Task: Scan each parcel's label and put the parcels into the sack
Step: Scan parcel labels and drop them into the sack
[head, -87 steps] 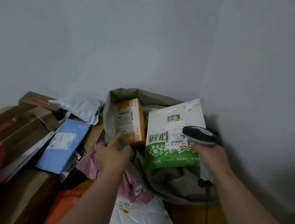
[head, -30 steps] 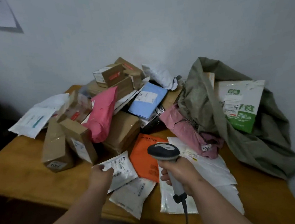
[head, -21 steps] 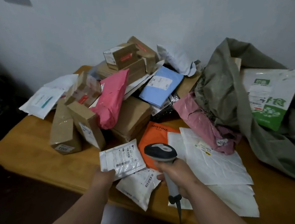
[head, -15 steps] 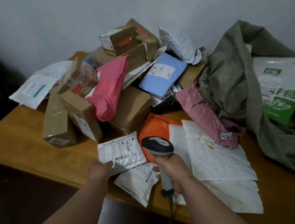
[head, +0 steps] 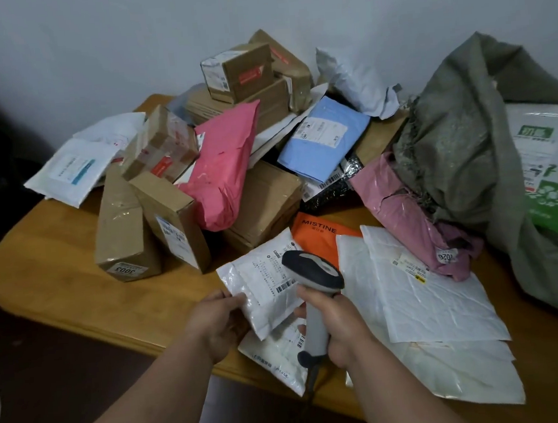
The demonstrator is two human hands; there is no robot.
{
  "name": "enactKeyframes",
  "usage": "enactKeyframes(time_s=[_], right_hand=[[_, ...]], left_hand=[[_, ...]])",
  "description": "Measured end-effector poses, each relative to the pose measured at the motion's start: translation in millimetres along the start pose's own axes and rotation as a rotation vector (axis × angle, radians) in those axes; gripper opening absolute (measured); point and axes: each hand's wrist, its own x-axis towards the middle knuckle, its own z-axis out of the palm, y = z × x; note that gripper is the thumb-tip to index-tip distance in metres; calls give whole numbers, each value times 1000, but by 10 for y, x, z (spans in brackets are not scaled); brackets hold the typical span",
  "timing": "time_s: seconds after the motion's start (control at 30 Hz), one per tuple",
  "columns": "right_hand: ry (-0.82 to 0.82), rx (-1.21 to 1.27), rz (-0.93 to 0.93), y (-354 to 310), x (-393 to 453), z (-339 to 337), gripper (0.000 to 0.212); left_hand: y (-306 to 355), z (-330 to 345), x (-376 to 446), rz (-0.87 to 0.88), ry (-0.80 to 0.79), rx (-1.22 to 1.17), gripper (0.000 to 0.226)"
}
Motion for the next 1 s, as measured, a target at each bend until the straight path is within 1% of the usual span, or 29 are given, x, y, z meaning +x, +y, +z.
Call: enactKeyframes(time_s=[0.1, 0.2, 0.27, 0.37, 0.4, 0.43, 0.47, 0.57, 0.6, 0.67, 0.77, 0.83, 0.9, 1.0], right_hand=[[-27, 138, -1, -30, -59, -28, 47], [-46, 227, -5, -73, -134, -72, 39], [-47, 272, -40, -119, -212, -110, 33], [-33, 298, -111, -221, -381, -214, 33], [-30, 291, -136, -256, -436, -258, 35], [-27, 274, -165, -287, -487, -309, 38], [-26, 249, -195, -321, -539, -357, 39], [-24, 190, -267, -420, -690, -488, 41], [-26, 187, -283, -447, -737, -524, 39], [-41, 180, -302, -493, -833, -588, 31], [-38, 180, -326, -529, -975, -715, 18], [16, 165, -347, -550, -1052, -831, 18], [60, 151, -367, -577, -1130, -963, 21], [61, 93, -396, -583, -1246, -1132, 19]], left_hand=[[18, -21, -53, 49, -138, 12, 29], [30, 7, -135, 127, -196, 101, 42], [44, 49, -205, 164, -216, 130, 49], [102, 126, -351, 216, -268, 142, 71], [127, 148, -399, 227, -285, 152, 75], [152, 167, -458, 239, -298, 167, 73], [177, 191, -520, 249, -313, 187, 65], [240, 283, -738, 290, -323, 256, 22], [254, 322, -800, 308, -317, 286, 18], [272, 410, -924, 316, -334, 360, 25], [221, 557, -1112, 301, -388, 456, 23], [137, 644, -1175, 341, -344, 446, 21], [42, 726, -1205, 395, -255, 375, 19], [-68, 843, -1259, 460, -179, 281, 19]])
